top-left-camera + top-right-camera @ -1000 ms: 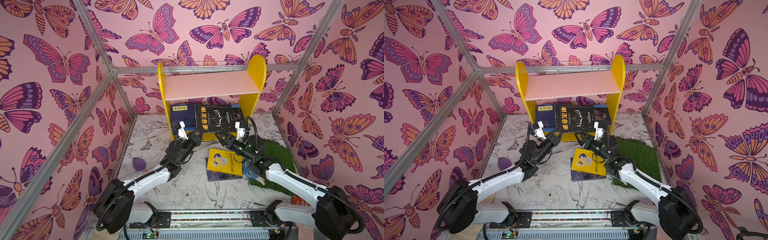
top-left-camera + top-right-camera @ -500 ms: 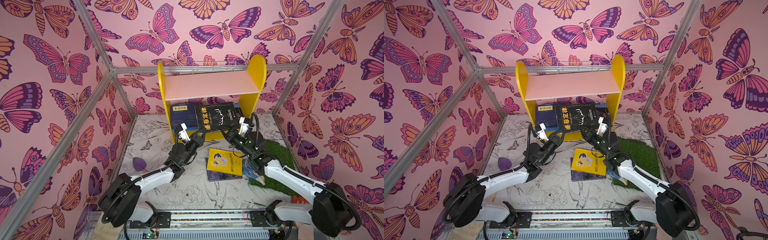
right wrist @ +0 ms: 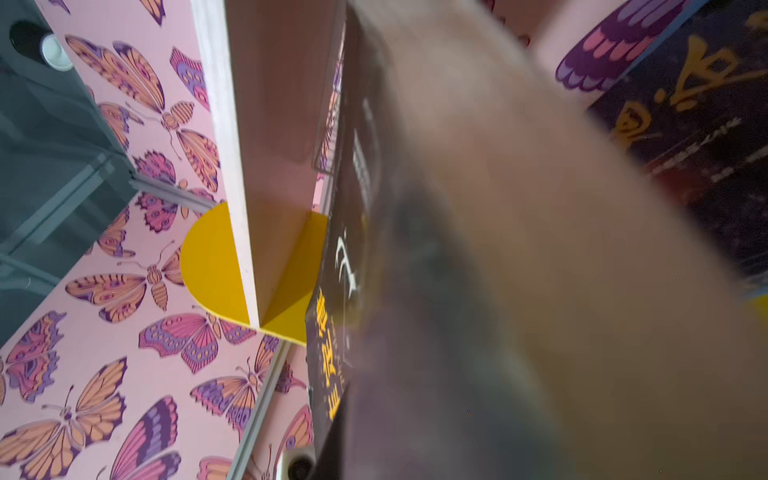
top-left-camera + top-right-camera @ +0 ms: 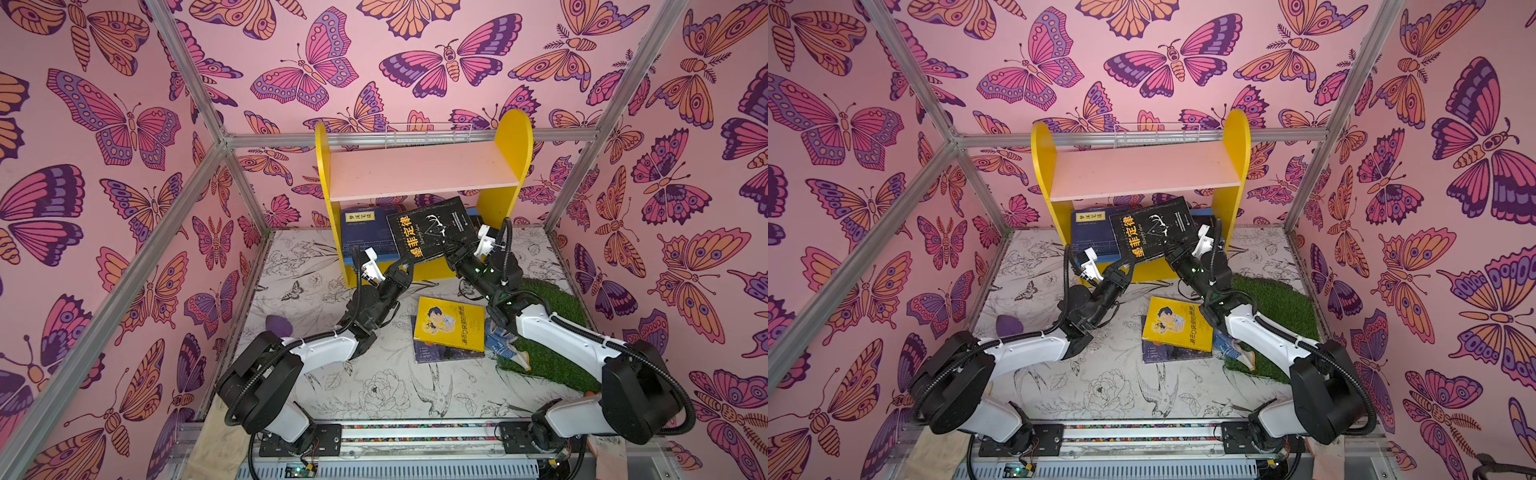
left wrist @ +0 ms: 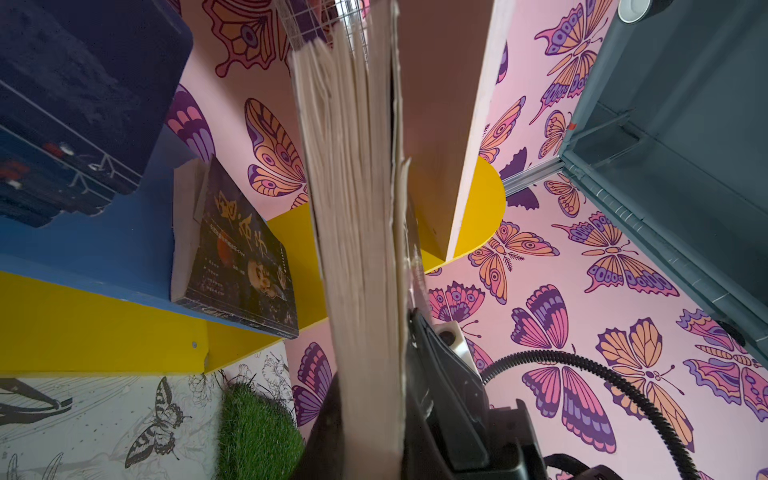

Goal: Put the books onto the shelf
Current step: 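Carry the black book upright toward the blue shelf board with both grippers, then lower the black book onto the shelf with the right gripper while the left draws back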

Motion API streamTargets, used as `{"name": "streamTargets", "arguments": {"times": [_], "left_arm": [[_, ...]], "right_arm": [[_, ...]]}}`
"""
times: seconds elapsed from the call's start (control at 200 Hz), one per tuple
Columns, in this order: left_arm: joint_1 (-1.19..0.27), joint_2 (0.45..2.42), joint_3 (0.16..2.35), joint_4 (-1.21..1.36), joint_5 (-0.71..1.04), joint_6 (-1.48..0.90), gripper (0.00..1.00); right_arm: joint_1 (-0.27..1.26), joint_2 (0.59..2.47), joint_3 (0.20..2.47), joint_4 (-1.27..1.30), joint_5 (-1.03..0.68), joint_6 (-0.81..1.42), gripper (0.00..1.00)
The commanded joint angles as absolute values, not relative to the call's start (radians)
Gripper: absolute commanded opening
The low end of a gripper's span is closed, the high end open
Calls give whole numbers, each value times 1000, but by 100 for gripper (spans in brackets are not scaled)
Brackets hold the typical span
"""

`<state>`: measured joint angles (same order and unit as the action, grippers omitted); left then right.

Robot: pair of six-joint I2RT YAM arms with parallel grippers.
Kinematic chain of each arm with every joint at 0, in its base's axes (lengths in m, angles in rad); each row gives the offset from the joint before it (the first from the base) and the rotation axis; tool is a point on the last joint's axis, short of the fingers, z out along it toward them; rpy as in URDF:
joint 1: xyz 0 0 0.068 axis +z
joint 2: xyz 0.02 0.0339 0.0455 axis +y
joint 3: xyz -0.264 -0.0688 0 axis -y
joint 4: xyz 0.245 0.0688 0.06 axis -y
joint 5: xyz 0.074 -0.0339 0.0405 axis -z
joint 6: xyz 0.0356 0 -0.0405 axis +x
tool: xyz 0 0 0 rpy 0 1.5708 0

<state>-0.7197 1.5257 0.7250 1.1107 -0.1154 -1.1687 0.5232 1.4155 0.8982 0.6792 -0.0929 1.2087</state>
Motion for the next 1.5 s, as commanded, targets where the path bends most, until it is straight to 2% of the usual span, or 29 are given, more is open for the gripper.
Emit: {"name": "streamTargets", "arguments": {"times": [0.0, 0.075, 0.145, 0.195, 0.301, 0.521, 0.751, 1.187, 1.242, 1.272, 1.312, 1.362, 1.413, 1.498], "left_arm": [[-755, 1488, 714, 1059, 2, -1083, 15], [-753, 1420, 697, 968, -31, -1020, 46], [-752, 1337, 684, 859, -77, -953, 57], [-752, 1284, 674, 759, -119, -909, 60], [-752, 1122, 671, 475, -246, -857, 61], [-752, 893, 576, 175, -433, -852, 61], [-752, 769, 523, 58, -478, -864, 62], [-752, 763, 555, 23, -472, -836, 63], [-752, 761, 555, 17, -472, -838, 63], [-752, 758, 555, 16, -470, -838, 63], [-752, 757, 555, 16, -468, -838, 63], [-752, 755, 557, 12, -469, -838, 63], [-752, 751, 557, 10, -467, -838, 63], [-752, 745, 557, 9, -469, -838, 63]], "right_arm": [[528, 1382, 968, 777, -88, 1162, 2], [507, 1356, 956, 731, -93, 1150, 0], [475, 1337, 925, 722, -97, 1163, 0], [446, 1324, 901, 729, -107, 1180, 0], [394, 1299, 850, 734, -119, 1201, 0], [328, 1293, 816, 714, -110, 1166, 0], [288, 1405, 889, 746, -108, 1157, 0], [287, 1703, 1104, 752, -25, 1145, 0], [288, 1720, 1119, 720, 4, 1158, 6], [288, 1725, 1132, 676, 23, 1174, 16], [285, 1726, 1158, 583, 37, 1193, 34], [285, 1725, 1186, 482, 55, 1187, 46], [286, 1720, 1211, 389, 68, 1186, 52], [284, 1704, 1243, 257, 102, 1174, 58]]}}
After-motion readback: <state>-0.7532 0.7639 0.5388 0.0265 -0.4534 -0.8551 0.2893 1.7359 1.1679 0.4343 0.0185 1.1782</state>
